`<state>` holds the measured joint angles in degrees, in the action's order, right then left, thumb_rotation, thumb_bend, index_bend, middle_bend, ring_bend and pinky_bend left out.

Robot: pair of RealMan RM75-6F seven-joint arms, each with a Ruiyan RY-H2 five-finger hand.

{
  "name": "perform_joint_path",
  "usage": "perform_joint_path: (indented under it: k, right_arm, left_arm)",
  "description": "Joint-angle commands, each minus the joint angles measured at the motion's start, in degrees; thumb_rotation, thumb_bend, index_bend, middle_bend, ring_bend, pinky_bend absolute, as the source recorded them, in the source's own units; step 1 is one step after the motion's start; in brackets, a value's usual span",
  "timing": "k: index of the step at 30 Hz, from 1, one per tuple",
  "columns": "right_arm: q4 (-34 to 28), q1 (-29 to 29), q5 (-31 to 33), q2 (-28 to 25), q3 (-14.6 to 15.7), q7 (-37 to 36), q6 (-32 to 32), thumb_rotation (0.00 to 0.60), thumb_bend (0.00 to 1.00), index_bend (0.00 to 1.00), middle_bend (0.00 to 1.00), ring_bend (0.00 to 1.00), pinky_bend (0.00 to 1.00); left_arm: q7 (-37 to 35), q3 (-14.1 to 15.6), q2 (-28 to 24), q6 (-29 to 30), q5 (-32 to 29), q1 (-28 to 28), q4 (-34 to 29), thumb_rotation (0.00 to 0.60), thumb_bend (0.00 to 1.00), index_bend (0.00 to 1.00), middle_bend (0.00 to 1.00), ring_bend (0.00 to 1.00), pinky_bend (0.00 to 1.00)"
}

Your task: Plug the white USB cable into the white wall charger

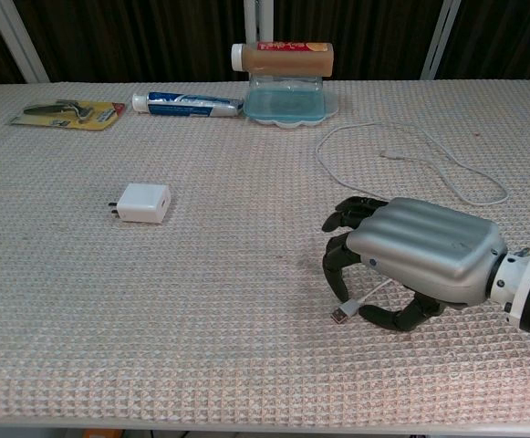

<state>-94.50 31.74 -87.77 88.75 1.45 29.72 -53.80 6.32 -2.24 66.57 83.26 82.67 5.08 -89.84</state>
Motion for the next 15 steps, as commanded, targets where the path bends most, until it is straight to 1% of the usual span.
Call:
perform_joint_path:
  k: [1, 8, 15]
  right_arm:
    - [0.03, 0.09, 0.3, 0.18, 0.04, 0.16, 0.05, 0.6, 0.33, 0.51, 0.35, 0.11, 0.02]
    - [0.21, 0.21, 0.58, 0.85, 0.29, 0.27, -0.36, 0.6, 0.33, 0.54, 0.37, 0.14, 0.02]
    - [0.42, -0.03, -0.55, 1.02, 0.2, -1.48, -2.4, 0.6, 0.36, 0.59, 0.44, 0.2, 0.02]
  left_arm:
    - [-0.09, 0.01, 0.04, -0.04, -0.04, -0.02, 0.11, 0.6, 0.07, 0.21, 0.22, 0.04, 0.01]
    - [-0.65, 0.06, 0.15, -0.08, -0.04, -0.1, 0.66, 0.6, 0.07, 0.21, 0.21, 0.04, 0.01]
    - [-0.97, 0.06, 0.07, -0.43, 0.23, 0.17, 1.04, 0.6, 0.07, 0.21, 0.21, 0.04, 0.01]
